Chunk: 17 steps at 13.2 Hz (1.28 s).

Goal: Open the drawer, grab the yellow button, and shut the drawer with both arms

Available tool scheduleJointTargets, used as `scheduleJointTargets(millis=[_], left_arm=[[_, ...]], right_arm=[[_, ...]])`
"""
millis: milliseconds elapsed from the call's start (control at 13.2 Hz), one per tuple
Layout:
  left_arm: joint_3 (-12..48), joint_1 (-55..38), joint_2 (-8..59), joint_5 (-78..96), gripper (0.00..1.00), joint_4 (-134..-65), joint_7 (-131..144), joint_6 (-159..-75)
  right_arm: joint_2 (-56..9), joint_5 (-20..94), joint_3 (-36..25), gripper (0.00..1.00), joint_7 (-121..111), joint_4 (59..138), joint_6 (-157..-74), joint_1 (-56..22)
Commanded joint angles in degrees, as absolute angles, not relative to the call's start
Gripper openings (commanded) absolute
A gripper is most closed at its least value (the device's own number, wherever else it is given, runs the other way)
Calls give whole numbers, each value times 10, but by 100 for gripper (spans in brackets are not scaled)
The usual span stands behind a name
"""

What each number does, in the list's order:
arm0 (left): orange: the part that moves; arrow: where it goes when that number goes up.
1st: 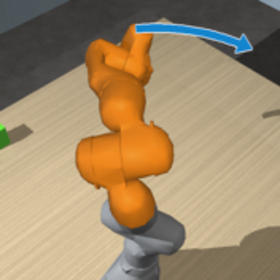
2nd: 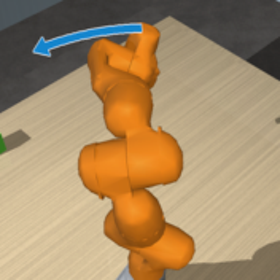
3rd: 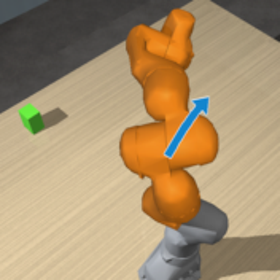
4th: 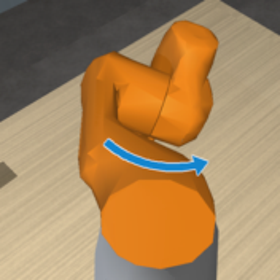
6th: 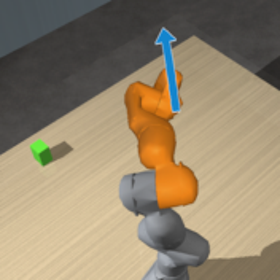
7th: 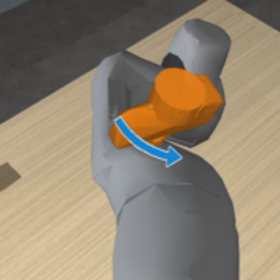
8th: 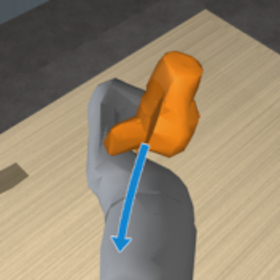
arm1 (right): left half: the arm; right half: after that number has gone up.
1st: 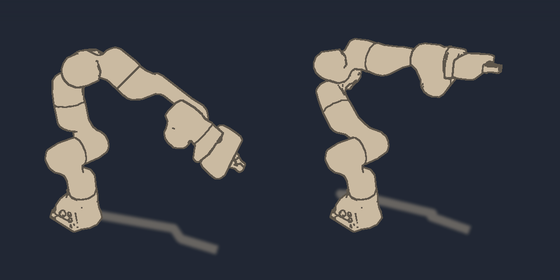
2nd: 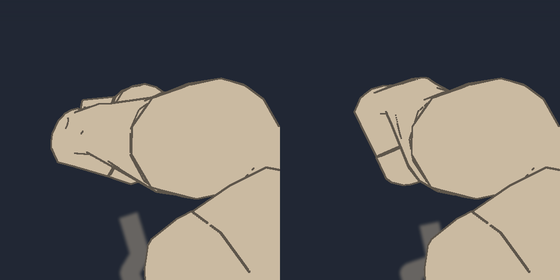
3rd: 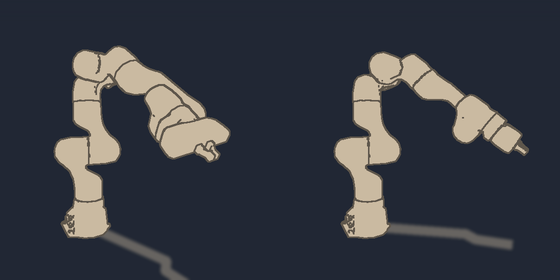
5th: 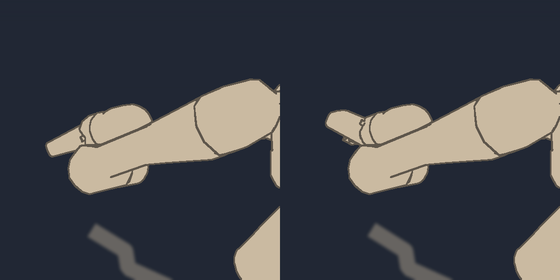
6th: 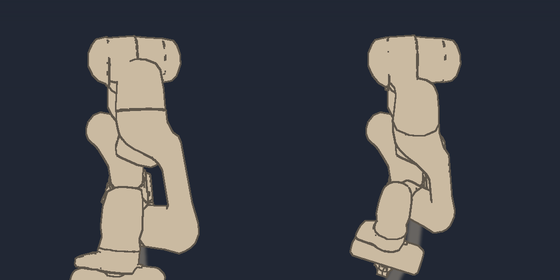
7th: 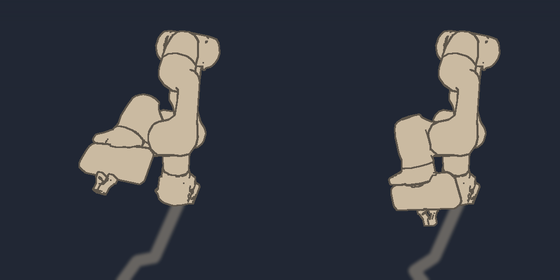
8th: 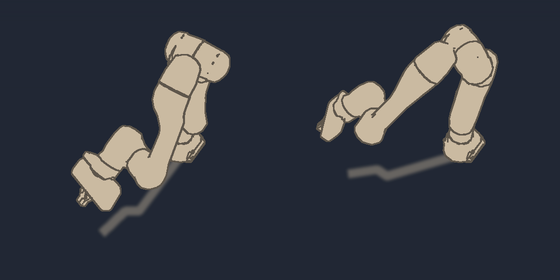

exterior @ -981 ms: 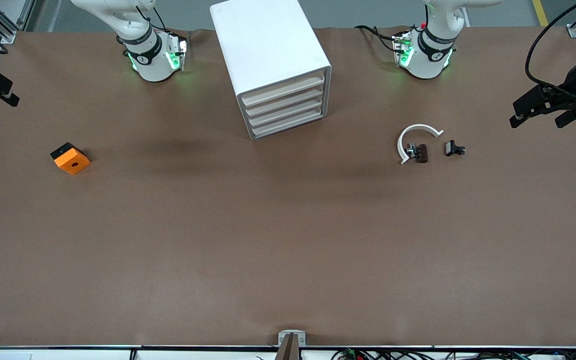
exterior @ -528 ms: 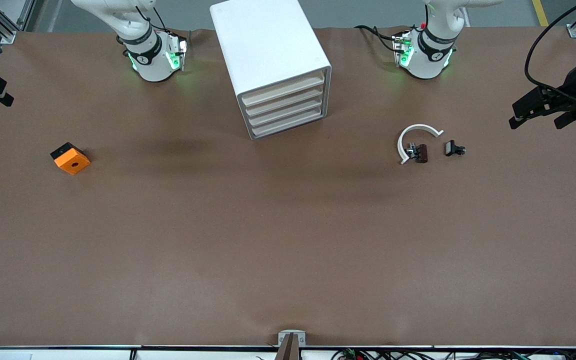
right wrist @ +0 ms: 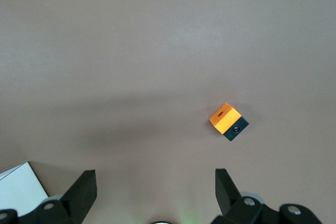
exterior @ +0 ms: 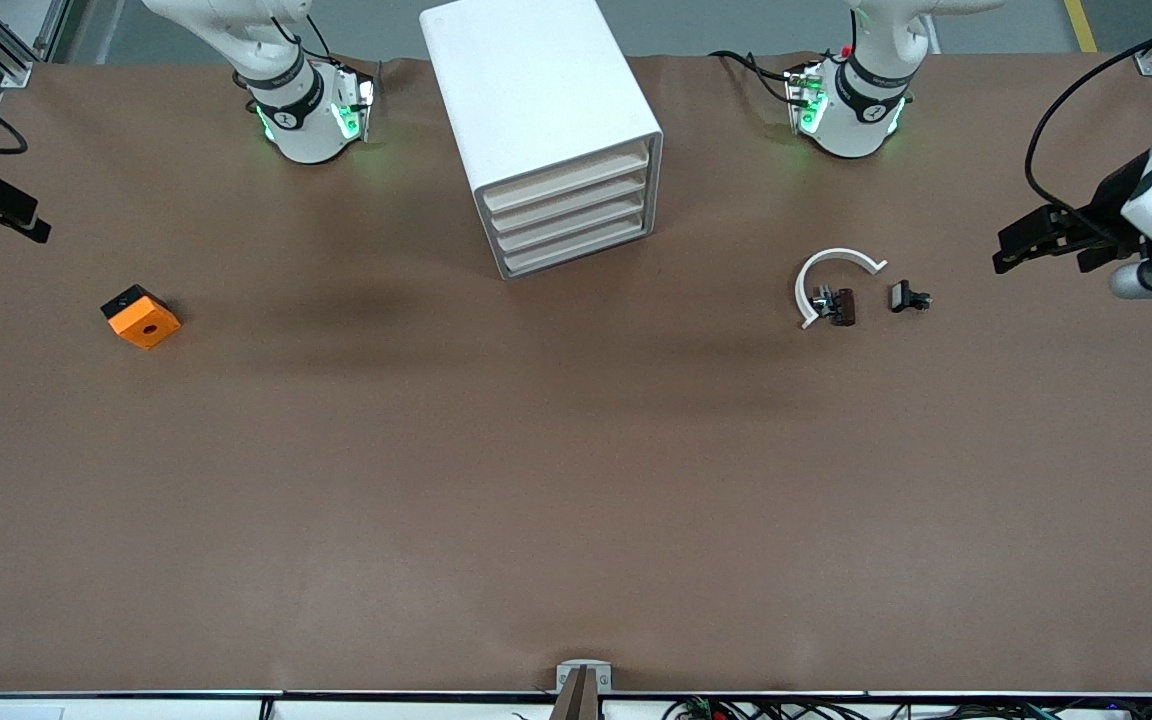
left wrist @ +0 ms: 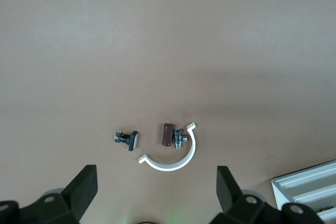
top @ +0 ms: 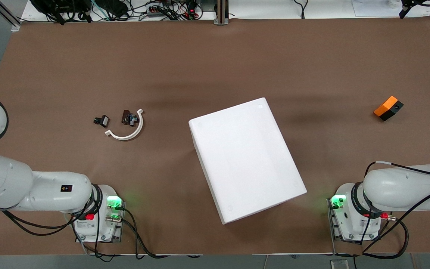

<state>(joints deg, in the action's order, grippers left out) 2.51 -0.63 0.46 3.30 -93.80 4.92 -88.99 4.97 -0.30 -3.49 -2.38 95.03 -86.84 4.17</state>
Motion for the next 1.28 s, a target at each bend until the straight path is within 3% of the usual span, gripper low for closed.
scheduleJointTargets(millis=[0, 755, 1208], left_arm=[[29, -18, 25, 25, 100, -947, 80, -896], [36, -165, 156, 26, 100, -943, 463, -977], [37, -260, 202, 46, 100, -926, 704, -975]], right_arm=[[9, -2, -26, 100, -26, 929, -864, 57], [-1, 0, -27, 100, -27, 926, -865, 70], [-1, 1, -25, 100, -25, 917, -866, 66]])
